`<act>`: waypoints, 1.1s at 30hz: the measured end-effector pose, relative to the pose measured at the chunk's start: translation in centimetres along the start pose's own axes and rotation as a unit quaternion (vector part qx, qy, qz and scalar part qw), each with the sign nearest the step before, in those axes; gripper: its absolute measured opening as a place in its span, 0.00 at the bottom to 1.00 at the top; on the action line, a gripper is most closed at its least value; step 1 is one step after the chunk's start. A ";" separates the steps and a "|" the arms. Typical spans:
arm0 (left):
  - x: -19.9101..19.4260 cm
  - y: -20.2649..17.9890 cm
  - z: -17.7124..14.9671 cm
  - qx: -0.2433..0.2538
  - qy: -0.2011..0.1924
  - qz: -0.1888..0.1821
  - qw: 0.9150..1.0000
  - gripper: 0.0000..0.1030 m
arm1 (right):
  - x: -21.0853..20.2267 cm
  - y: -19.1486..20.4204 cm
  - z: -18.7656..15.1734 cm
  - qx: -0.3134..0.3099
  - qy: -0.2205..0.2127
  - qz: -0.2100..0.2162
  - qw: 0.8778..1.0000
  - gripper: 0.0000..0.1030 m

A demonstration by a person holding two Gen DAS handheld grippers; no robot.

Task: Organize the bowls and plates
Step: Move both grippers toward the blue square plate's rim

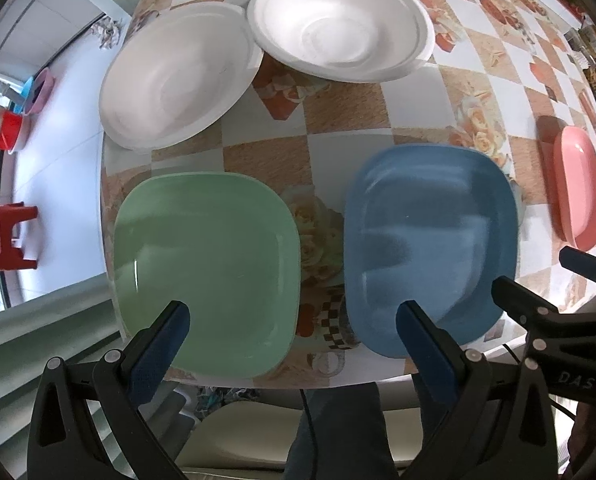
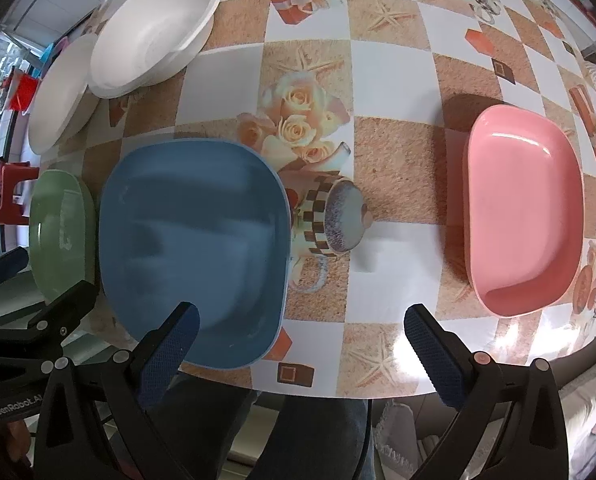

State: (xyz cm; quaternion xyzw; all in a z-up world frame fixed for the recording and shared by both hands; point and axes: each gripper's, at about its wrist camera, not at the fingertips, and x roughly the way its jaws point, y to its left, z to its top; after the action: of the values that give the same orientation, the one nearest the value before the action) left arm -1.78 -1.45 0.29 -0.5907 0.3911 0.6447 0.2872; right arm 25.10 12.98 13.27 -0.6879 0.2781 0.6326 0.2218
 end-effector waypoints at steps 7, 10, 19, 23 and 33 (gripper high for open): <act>1.9 0.6 0.4 -0.003 0.009 -0.020 1.000 1.00 | 0.0 -0.1 0.4 -0.003 -0.015 0.011 1.000 1.00; 2.3 1.0 0.7 -0.006 0.007 -0.018 1.000 1.00 | 0.5 0.0 0.2 -0.003 -0.021 -0.013 1.000 1.00; 4.4 0.0 2.0 -0.008 0.028 0.003 1.000 1.00 | 0.9 0.5 -0.3 -0.001 -0.024 0.010 1.000 1.00; 5.0 -0.4 1.9 -0.002 0.035 0.007 0.999 1.00 | 1.4 0.5 -0.4 0.002 -0.021 0.015 1.000 1.00; 5.8 -1.8 1.8 0.007 0.077 0.023 0.997 1.00 | 1.5 0.9 -0.3 0.002 -0.018 -0.008 1.000 1.00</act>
State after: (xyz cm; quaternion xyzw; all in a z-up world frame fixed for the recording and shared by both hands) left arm -2.04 0.55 -5.72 -0.6274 0.4294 0.6013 0.2458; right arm 24.77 11.95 11.88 -0.6784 0.2701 0.6424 0.2326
